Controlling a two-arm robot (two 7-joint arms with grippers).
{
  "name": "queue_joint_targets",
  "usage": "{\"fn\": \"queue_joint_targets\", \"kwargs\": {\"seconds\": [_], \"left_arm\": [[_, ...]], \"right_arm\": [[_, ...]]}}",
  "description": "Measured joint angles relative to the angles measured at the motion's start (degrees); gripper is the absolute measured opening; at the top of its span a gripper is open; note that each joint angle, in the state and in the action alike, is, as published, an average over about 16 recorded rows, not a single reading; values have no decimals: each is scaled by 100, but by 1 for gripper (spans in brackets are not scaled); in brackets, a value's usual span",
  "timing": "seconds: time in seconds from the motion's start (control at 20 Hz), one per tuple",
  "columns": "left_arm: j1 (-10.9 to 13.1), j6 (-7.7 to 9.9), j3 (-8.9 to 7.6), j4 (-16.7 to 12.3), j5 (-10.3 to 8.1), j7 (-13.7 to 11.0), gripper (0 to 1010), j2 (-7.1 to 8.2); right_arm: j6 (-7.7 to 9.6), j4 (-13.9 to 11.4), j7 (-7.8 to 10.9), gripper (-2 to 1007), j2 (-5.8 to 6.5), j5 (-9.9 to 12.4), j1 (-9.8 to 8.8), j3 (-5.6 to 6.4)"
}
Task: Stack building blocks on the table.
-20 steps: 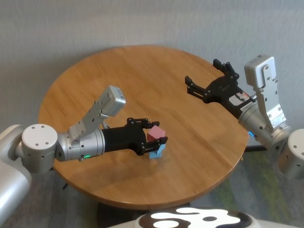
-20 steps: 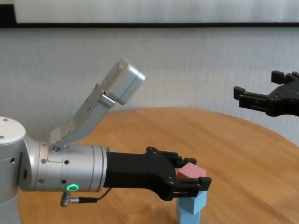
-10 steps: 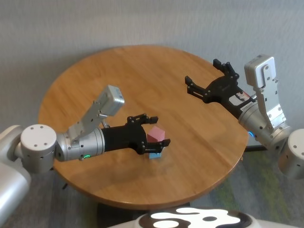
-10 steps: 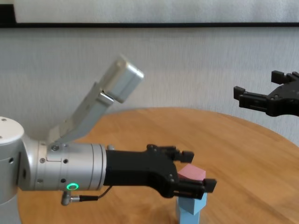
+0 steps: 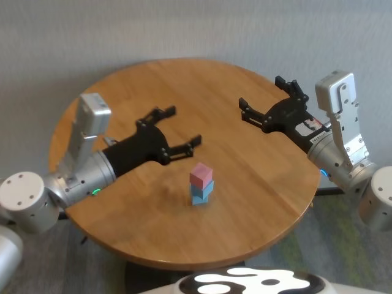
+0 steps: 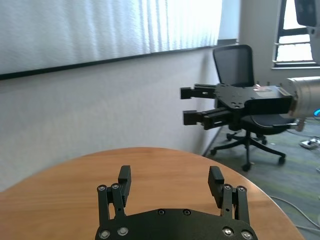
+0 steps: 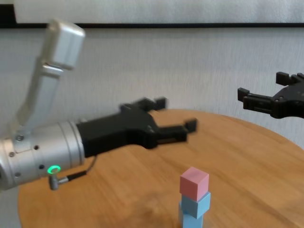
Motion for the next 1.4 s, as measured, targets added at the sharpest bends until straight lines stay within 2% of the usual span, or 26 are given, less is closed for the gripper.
{"fn": "queue_joint_targets", "kwargs": {"seconds": [0.2, 0.35, 0.5, 0.7, 0.9, 1.1, 1.25, 1.4], "left_arm": [[226, -169, -276, -141, -80, 461, 1000, -19], [380, -203, -449, -248, -32, 839, 1000, -40], [503, -186, -579, -329, 73, 1144, 1000, -67], [635, -153, -712, -415, 243, 1481, 1000, -100], [732, -127, -811, -486, 422, 1738, 1000, -125], [809, -107, -888, -538, 588, 1940, 1000, -149], [851, -100, -934, -560, 675, 2039, 1000, -166], [881, -95, -967, -575, 732, 2104, 1000, -180]], "right_arm": [[-46, -140, -92, 1005, -72, -17, -73, 20], [-25, -292, -159, 1005, -130, -23, -154, 34], [77, -482, -233, 1005, -170, -39, -254, 50], [323, -740, -268, 1005, -172, -70, -395, 71], [572, -937, -250, 1005, -118, -93, -517, 89], [741, -1060, -198, 1005, -28, -108, -608, 110], [779, -1105, -150, 1005, 34, -115, -652, 124], [747, -1122, -108, 1005, 68, -99, -683, 136]]}}
